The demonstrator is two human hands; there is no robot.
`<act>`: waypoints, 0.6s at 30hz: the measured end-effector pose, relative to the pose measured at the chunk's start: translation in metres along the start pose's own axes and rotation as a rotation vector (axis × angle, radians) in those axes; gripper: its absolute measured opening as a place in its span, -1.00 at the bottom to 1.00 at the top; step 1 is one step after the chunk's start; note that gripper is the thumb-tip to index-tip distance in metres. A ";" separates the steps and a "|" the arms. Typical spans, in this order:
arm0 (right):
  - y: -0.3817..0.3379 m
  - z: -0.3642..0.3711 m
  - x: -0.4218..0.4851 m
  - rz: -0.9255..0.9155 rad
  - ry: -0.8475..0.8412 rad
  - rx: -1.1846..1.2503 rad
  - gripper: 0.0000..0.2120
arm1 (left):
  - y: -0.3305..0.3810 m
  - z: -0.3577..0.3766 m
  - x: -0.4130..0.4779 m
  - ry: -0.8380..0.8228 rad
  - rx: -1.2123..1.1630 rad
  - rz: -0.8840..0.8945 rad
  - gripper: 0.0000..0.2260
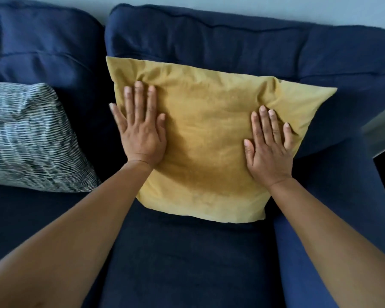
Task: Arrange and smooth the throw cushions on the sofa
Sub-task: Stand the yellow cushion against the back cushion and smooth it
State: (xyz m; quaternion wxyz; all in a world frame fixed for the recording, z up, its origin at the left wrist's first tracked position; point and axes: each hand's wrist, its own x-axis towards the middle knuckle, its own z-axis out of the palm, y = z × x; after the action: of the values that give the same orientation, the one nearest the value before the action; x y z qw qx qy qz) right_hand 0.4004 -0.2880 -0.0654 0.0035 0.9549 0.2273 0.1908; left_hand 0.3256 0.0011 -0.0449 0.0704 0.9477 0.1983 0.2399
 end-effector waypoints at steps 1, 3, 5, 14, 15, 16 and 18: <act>-0.001 0.001 0.000 0.002 -0.009 0.007 -0.41 | 0.001 -0.005 -0.006 0.055 -0.053 -0.141 -0.47; -0.002 0.004 0.000 0.021 -0.021 0.025 -0.40 | 0.011 -0.018 -0.025 0.184 -0.192 -0.351 -0.43; -0.001 0.004 0.000 0.044 -0.040 0.063 -0.39 | 0.038 -0.027 -0.056 0.239 -0.280 -0.247 -0.37; -0.001 -0.007 -0.004 0.103 0.052 0.041 -0.44 | 0.053 0.050 -0.098 -0.009 -0.014 0.377 -0.43; -0.006 -0.009 -0.004 0.179 0.077 0.048 -0.43 | 0.050 0.052 -0.093 -0.006 -0.006 0.359 -0.44; -0.013 -0.013 -0.005 0.254 0.123 0.051 -0.43 | 0.049 0.052 -0.088 -0.003 -0.017 0.326 -0.44; -0.034 -0.022 -0.015 0.254 0.262 0.085 -0.40 | 0.050 0.053 -0.084 0.010 -0.051 0.283 -0.43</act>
State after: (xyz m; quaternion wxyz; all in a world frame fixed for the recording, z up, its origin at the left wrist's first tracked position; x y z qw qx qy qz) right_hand 0.3656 -0.2659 -0.0531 -0.0904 0.9422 0.1112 0.3027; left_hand 0.3001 -0.0809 -0.1155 0.0589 0.9629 0.0571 0.2573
